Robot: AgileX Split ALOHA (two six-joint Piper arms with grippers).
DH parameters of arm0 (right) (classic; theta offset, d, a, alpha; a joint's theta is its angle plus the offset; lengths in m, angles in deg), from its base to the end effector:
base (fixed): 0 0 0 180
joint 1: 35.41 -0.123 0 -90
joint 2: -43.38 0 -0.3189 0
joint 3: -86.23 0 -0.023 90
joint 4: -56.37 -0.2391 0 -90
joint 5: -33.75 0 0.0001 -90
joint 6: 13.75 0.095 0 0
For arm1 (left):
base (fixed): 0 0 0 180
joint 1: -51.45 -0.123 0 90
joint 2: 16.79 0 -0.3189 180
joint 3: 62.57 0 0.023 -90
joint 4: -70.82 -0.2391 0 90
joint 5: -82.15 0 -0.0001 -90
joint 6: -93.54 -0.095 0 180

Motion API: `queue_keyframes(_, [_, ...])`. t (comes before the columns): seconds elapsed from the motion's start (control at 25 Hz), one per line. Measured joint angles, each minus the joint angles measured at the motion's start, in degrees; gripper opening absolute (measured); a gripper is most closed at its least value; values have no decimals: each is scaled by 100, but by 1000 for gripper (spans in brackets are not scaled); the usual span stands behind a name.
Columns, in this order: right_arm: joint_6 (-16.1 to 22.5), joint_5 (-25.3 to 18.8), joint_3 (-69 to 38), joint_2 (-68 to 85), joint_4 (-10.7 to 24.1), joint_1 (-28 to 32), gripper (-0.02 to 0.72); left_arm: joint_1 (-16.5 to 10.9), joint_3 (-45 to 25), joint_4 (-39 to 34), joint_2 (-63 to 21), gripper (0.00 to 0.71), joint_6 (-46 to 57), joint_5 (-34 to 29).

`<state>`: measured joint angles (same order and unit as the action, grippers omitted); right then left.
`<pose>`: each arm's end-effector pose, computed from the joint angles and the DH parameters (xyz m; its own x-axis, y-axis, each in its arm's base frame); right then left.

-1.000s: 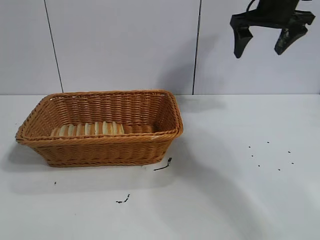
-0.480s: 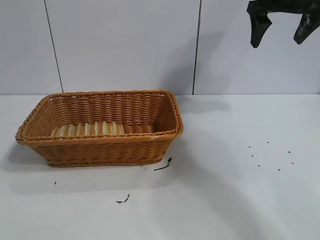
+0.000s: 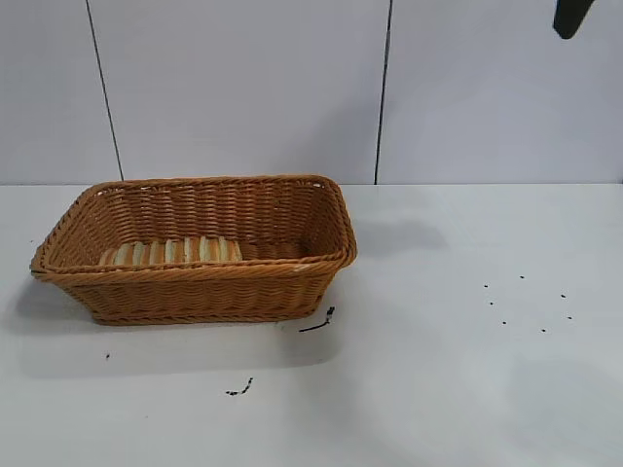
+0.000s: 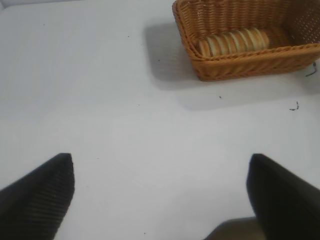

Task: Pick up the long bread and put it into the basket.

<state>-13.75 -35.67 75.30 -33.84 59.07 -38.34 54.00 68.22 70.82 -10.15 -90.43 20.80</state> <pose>0.2038 0.0062 0.3770 -0.9223 -0.0638 -0.3812 -0.0495 0.9977 -0.0471 -0.0473 0.0021 0.2696 -0.4525 0.0895 -0.8873 0.0760 0.9952 0.0616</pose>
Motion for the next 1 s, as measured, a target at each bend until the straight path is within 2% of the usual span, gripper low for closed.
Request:
queue_keyframes(0.16, [0, 74, -1491, 1266, -39, 0, 660, 0, 0, 0, 0, 696, 0, 0])
queue_keyframes(0.36, [0, 756, -3089, 3118, -217, 0, 659, 0, 0, 0, 0, 696, 0, 0])
queue_keyframes(0.44, [0, 892, -3586, 3854, -305, 0, 659, 0, 0, 0, 0, 696, 0, 0])
queue_keyframes(0.64, [0, 1047, -3886, 5512, -548, 0, 659, 0, 0, 0, 0, 696, 0, 0])
queue_keyframes(1.0, [0, 1043, -3921, 7018, -588, 0, 659, 0, 0, 0, 0, 696, 0, 0])
